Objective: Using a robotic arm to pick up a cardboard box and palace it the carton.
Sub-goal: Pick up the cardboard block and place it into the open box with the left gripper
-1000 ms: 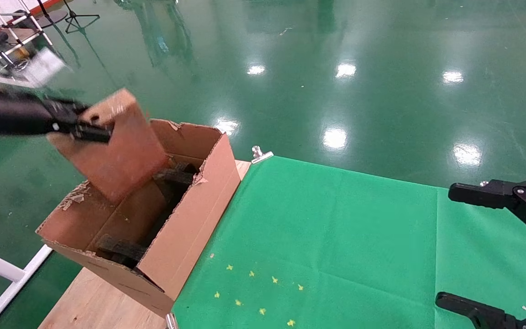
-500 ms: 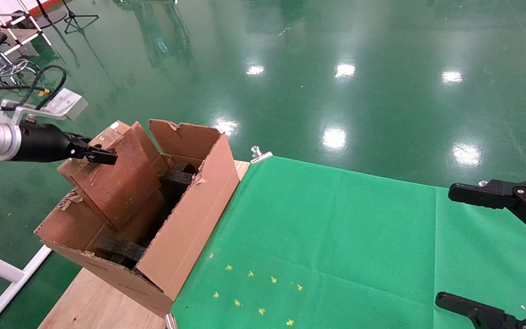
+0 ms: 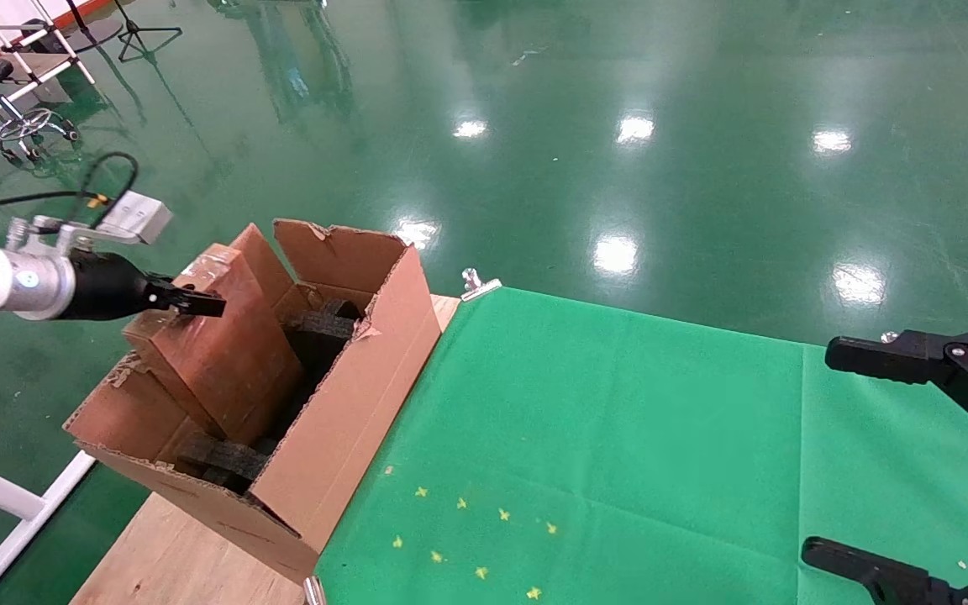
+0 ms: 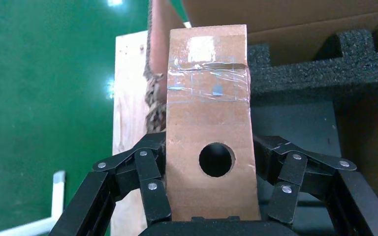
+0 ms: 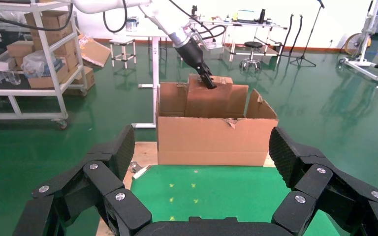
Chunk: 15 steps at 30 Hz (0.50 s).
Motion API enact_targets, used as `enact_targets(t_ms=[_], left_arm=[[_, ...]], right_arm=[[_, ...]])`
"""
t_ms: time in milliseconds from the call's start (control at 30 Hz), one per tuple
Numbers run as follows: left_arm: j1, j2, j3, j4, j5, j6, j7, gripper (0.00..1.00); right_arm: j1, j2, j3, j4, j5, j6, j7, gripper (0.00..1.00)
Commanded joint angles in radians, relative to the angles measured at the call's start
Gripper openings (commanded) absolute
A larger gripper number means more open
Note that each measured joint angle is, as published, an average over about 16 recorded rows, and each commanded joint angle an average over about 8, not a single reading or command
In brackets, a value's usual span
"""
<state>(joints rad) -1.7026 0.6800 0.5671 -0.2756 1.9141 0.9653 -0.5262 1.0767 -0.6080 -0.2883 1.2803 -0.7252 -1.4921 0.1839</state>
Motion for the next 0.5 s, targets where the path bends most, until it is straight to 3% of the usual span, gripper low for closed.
enact_targets(t_ms=[33, 500], left_arm=[[0.008, 0.008, -0.003, 0.010, -0.006, -0.015, 0.013, 0.00], [0.118, 0.062, -0.039, 0.080, -0.067, -0.154, 0.113, 0.00]], right_arm=[[0.000, 0.000, 0.000, 0.000, 0.000, 0.000, 0.000, 1.00], [0.000, 0.000, -0.001, 0.000, 0.001, 0.000, 0.000, 1.00]])
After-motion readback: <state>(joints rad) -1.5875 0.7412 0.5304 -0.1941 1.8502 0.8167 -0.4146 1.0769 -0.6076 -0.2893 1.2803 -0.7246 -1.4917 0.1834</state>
